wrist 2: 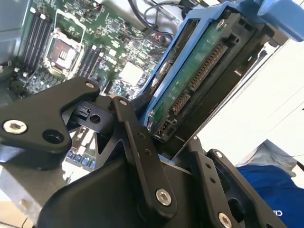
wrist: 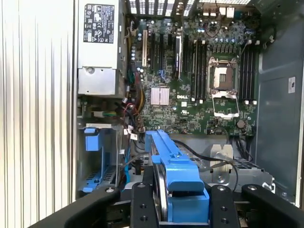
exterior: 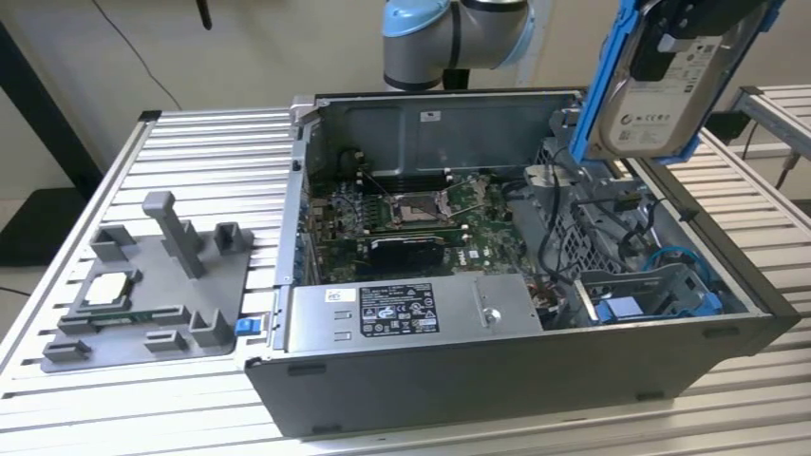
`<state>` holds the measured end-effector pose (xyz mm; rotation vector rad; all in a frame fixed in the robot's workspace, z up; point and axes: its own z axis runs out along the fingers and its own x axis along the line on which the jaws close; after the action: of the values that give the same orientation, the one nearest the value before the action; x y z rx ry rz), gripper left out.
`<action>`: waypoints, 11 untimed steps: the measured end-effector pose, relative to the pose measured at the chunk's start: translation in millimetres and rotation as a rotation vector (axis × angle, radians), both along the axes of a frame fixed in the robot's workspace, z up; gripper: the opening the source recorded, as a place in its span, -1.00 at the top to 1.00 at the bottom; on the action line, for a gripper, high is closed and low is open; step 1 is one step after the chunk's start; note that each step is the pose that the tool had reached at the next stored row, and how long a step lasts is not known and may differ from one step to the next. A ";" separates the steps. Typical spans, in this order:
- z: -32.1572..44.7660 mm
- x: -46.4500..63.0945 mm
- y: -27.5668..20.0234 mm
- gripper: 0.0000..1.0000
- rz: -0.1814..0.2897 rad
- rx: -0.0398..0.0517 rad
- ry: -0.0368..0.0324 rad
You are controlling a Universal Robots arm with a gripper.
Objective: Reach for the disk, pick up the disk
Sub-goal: 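Pick up the disk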
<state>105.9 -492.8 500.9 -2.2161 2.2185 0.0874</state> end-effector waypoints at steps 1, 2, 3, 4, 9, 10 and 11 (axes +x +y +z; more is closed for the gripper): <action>-0.3 0.0 -1.9 1.00 0.000 0.0000 0.0001; -0.7 0.0 -3.6 1.00 0.000 0.0001 0.0002; -1.0 0.1 -5.1 1.00 0.000 0.0000 0.0002; -1.5 0.1 -6.7 1.00 0.000 0.0001 0.0002; -3.1 0.3 -14.5 1.00 0.000 0.0000 0.0004; -3.5 0.3 -16.2 1.00 0.000 0.0001 0.0005; -3.9 0.3 -17.8 1.00 0.000 0.0001 0.0005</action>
<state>106.2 -510.6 497.0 -2.2162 2.2188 0.0881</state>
